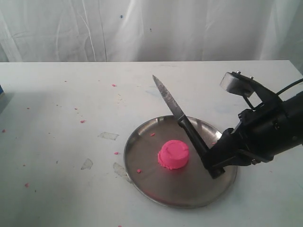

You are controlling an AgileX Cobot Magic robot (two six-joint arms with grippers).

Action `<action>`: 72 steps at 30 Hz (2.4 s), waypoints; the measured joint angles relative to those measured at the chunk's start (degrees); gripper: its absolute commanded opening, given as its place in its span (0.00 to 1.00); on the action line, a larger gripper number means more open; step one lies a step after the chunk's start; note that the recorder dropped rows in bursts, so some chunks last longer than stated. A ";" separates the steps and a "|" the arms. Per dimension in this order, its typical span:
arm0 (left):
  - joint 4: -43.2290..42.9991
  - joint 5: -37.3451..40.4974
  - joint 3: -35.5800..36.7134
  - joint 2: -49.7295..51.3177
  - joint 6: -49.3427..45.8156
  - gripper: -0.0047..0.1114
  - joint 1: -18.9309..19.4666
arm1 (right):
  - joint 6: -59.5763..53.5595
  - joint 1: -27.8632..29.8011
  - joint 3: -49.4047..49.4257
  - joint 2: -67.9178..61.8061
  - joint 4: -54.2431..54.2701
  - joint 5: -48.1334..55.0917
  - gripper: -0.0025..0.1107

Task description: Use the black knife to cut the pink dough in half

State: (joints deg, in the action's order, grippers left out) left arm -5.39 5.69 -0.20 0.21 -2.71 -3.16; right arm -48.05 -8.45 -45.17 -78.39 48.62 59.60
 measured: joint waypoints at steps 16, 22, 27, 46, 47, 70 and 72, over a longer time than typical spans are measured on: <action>5.39 -38.01 -5.12 3.71 16.83 0.04 0.00 | 4.55 -5.20 0.00 0.00 -5.51 -4.33 0.02; 3.88 -36.03 -9.56 16.14 8.12 0.04 0.00 | 13.34 -7.80 0.00 0.00 -16.38 -8.19 0.02; -10.41 -34.00 -12.85 29.27 10.18 0.04 -0.82 | 22.27 -10.21 0.00 0.14 -27.51 -9.05 0.02; -58.01 -43.34 -24.79 62.27 48.54 0.04 -8.74 | 33.89 -15.04 0.00 5.05 -41.40 -15.14 0.02; -57.65 -45.03 -25.08 63.53 48.54 0.04 -8.74 | 33.89 -15.04 0.12 5.05 -41.40 -15.46 0.02; -56.34 -58.20 -28.29 73.86 48.68 0.04 -8.74 | 35.41 -14.58 5.78 -0.99 -46.03 -26.12 0.02; -56.34 -58.20 -28.29 73.86 48.68 0.04 -8.74 | 35.41 -14.58 5.88 -2.18 -45.92 -26.22 0.02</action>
State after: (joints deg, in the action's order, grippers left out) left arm -61.73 -52.51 -28.49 74.07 45.97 -11.90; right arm -12.64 -23.03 -39.28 -80.57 2.69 33.38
